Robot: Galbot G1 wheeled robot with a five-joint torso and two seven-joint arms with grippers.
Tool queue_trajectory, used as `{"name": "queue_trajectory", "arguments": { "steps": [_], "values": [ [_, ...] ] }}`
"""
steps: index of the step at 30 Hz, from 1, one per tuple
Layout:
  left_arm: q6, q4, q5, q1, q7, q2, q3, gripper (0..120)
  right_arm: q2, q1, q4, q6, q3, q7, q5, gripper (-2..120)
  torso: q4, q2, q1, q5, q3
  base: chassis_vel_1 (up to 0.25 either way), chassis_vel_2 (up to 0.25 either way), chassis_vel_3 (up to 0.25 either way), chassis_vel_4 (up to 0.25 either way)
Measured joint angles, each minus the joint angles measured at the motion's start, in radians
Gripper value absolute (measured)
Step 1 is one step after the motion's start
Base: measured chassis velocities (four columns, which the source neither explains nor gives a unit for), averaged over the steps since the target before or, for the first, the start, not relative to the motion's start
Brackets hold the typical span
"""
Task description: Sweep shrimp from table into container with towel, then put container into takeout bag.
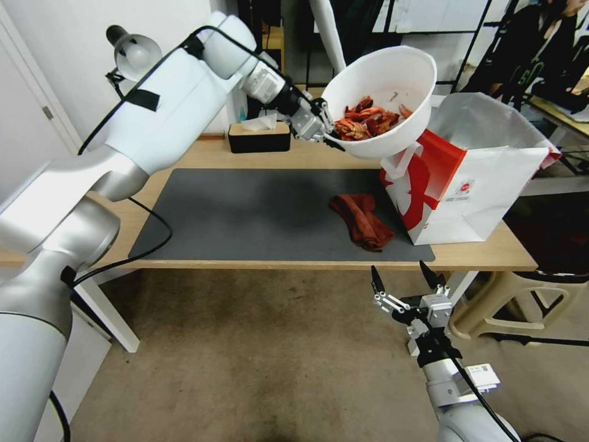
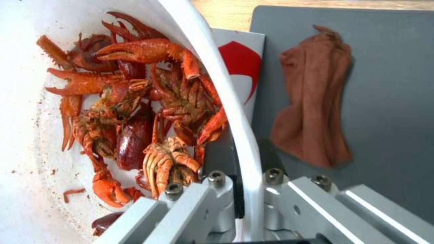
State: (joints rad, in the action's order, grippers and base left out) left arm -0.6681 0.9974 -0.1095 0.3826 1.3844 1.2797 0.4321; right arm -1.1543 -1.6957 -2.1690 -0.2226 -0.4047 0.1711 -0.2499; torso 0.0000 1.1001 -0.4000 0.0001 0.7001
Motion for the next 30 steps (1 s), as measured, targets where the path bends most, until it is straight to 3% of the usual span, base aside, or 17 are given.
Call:
{"name": "queue_trajectory", "arguments": {
  "steps": [5, 15, 19, 22, 24, 25, 29, 30],
  "values": [
    [0.0, -0.013, 0.003, 0.009, -0.003, 0.014, 0.006, 0, 0.001, 0.004, 0.0, 0.0, 0.001, 0.0, -0.002, 100, 0.0, 0.0, 0.0, 0.0, 0.0, 0.0, 0.0, 0.0, 0.0],
    [0.0, -0.066, 0.007, 0.045, -0.012, 0.079, 0.015, 0, 0.002, 0.011, 0.002, 0.002, 0.004, 0.0, -0.002, 100, 0.0, 0.0, 0.0, 0.0, 0.0, 0.0, 0.0, 0.0, 0.0],
    [-0.002, -0.11, 0.008, 0.078, -0.019, 0.135, 0.015, 0, 0.004, 0.004, 0.002, 0.0, 0.003, -0.001, -0.002, 100, -0.0001, 0.0, 0.0, 0.0001, 0.0, 0.0, 0.0, 0.0, 0.0],
    [-0.002, -0.122, 0.008, 0.085, -0.021, 0.151, 0.015, 0, 0.005, 0.002, 0.002, -0.001, 0.002, -0.001, -0.002, 100, 0.0, 0.0, 0.0, 0.0, 0.0, 0.0, 0.0, 0.0, 0.0],
    [-0.004, -0.151, 0.01, 0.1, -0.025, 0.195, 0.016, 0, 0.006, 0.001, 0.003, -0.004, 0.002, -0.001, -0.002, 100, -0.0002, 0.0, 0.0, 0.0002, 0.0, 0.0, 0.0, 0.0, 0.0],
    [-0.004, -0.151, 0.01, 0.1, -0.025, 0.195, 0.016, 0, 0.006, 0.001, 0.003, -0.004, 0.002, -0.001, -0.002, 100, -0.0002, 0.0, 0.0, 0.0002, 0.0, 0.0, 0.0, 0.0, 0.0],
    [-0.009, -0.227, 0.022, 0.128, -0.039, 0.286, 0.011, 0, 0.001, 0.002, 0.001, -0.004, 0.012, -0.003, 0.0, 100, 0.0, 0.0, 0.0, 0.0001, 0.0, 0.0, 0.0, 0.0, 0.0],
    [-0.009, -0.227, 0.022, 0.128, -0.039, 0.286, 0.011, 0, 0.001, 0.002, 0.001, -0.004, 0.012, -0.003, 0.0, 100, 0.0, 0.0, 0.0, 0.0001, 0.0, 0.0, 0.0, 0.0, 0.0]
  ]
}}
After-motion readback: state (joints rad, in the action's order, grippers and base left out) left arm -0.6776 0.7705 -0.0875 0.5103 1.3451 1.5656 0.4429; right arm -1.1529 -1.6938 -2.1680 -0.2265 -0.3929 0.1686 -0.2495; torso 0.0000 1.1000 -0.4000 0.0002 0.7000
